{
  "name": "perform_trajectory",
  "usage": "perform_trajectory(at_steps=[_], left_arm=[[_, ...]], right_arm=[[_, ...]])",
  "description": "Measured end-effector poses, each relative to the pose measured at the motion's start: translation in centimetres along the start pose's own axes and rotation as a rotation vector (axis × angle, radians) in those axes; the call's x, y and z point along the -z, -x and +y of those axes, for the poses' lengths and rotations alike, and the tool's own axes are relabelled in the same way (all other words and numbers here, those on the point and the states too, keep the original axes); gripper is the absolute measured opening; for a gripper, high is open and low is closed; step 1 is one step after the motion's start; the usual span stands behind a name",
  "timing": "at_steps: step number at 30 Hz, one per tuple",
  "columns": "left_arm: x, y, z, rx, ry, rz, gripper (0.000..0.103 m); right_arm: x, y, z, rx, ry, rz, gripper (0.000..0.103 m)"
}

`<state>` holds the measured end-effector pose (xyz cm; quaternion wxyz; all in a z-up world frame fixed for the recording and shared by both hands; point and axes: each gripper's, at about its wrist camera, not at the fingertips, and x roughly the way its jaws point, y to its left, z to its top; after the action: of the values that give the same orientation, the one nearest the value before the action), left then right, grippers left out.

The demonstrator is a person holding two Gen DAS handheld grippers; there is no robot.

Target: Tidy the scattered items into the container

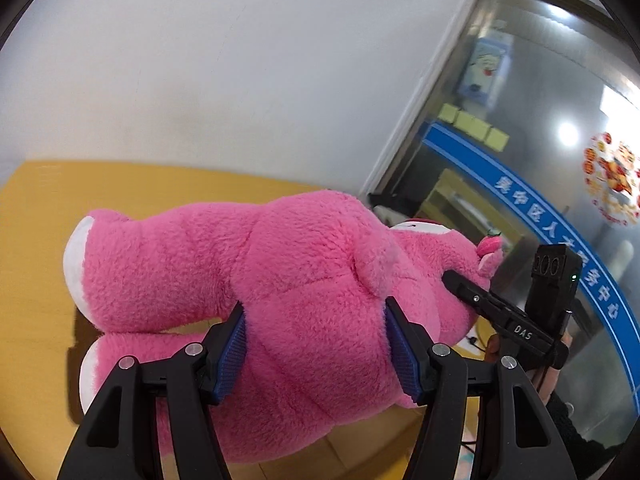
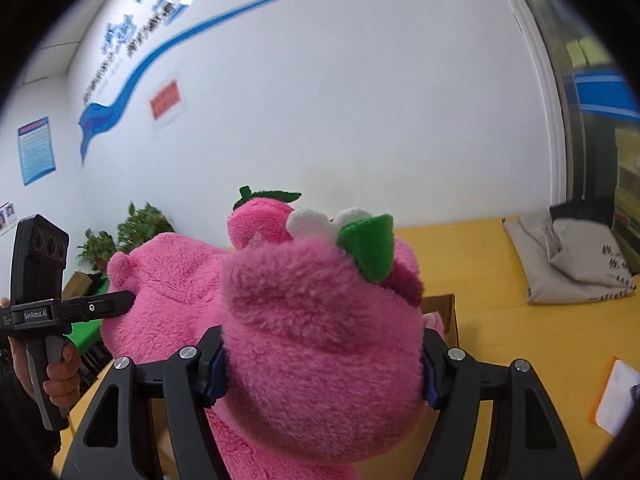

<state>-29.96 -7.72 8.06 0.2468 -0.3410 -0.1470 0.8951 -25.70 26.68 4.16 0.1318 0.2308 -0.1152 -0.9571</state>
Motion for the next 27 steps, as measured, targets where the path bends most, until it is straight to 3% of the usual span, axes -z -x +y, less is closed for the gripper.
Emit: perform_trajectory(at_steps=[3, 7, 9, 12, 15, 17, 21, 25, 27], left_arm=[[0.7, -6.6, 3.2, -0.046, 0.045, 0.101, 0.067], [2.5, -12.7, 6.0, -0.102, 0.102, 0.258, 0.065], [3.1, -13.7, 5.7, -0.109, 0.086, 0.264, 0.065], [2.9, -13.4, 5.3, -0.131, 0.075, 0.255, 0.072], [2.9, -13.3, 6.0, -0.131, 0.082, 0.275, 0.078], [2.6, -12.1, 5.6, -0.138, 0.074, 0.266, 0.076], [1.6, -6.1, 2.1, -0.188, -0.029, 0.139, 0.078], [3.1, 2.8, -2.2, -0.143, -0.079, 0.000, 0.103], [4.7, 7.0, -4.8, -0.136, -0.108, -0.057, 0.103]], right_arm=[[1.1, -4.7, -2.0, 0.047, -0.030, 0.078, 0.071], [3.8, -10.8, -4.2, 0.112, -0.061, 0.229, 0.071], [5.3, -12.5, -4.6, 0.164, -0.070, 0.305, 0.071], [5.7, -12.5, -5.5, 0.169, -0.116, 0.319, 0.074], [5.8, -12.3, -6.1, 0.190, -0.154, 0.347, 0.090], [5.6, -11.9, -5.9, 0.187, -0.161, 0.357, 0.092], [4.3, -7.3, -3.9, 0.203, -0.092, 0.282, 0.093], [3.3, -0.4, 0.0, 0.165, 0.000, 0.197, 0.103], [3.8, 3.5, 2.6, 0.143, 0.034, 0.157, 0.103]])
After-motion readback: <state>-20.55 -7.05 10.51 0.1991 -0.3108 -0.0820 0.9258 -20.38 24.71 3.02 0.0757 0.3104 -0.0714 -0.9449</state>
